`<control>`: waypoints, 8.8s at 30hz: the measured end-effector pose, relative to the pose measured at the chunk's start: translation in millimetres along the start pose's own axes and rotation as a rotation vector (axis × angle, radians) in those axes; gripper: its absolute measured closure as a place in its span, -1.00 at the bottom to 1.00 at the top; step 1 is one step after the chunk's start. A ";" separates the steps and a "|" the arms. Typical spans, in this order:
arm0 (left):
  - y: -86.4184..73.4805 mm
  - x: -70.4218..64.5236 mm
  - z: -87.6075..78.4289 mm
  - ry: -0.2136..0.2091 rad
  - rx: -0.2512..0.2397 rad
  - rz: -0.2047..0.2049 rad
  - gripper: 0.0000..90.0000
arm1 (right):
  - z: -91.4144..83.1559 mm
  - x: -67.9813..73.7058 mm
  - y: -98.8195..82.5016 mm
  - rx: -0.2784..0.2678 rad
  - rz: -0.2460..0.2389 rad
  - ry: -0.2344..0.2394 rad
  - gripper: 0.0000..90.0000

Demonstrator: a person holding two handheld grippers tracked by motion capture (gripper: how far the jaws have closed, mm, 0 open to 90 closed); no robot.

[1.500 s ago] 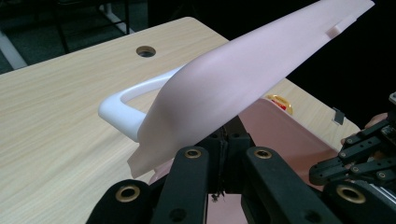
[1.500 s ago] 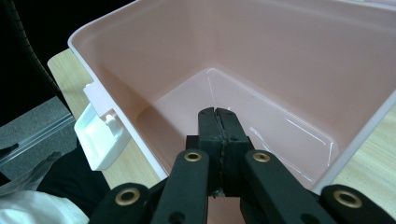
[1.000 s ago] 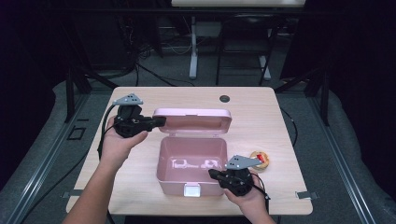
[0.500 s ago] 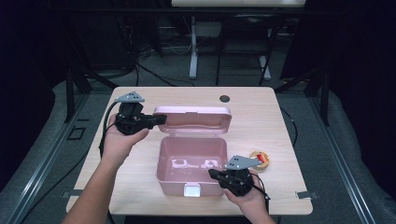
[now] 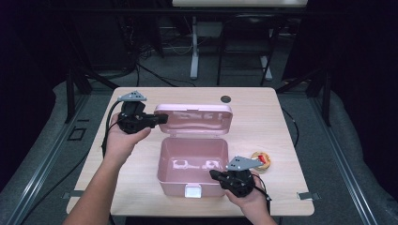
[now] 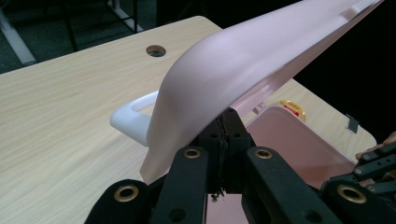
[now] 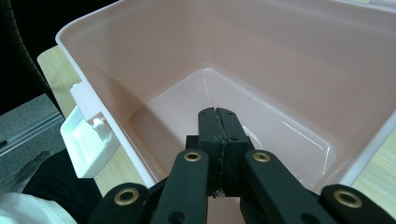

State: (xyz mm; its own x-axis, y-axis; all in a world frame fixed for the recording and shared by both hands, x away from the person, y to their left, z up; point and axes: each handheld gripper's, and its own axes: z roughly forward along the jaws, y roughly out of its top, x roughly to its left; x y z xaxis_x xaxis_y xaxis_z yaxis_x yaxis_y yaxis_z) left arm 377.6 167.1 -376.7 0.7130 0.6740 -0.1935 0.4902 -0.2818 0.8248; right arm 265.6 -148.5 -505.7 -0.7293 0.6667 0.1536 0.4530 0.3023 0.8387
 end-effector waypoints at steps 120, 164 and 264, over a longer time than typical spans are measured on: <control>-96.2 -10.9 -22.6 -0.016 0.080 0.041 0.00 | -56.1 -79.8 43.9 0.190 -0.004 -0.264 -0.41; -97.4 -0.1 -30.5 0.009 0.074 -0.003 -0.03 | -11.0 -138.9 41.1 0.637 0.094 -0.348 -0.51; -98.6 4.5 -31.3 0.004 0.076 -0.023 -0.02 | 28.0 -177.0 14.9 0.915 0.250 -0.334 -0.56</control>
State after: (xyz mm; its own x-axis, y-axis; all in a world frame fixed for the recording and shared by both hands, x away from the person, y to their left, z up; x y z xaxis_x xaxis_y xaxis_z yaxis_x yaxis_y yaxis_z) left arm 316.8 219.2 -442.3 0.6995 0.6832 -0.2097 0.5430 -0.3173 0.7775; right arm 415.8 -242.9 -535.1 -0.4419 0.8971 -0.0022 0.8955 0.4413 0.0573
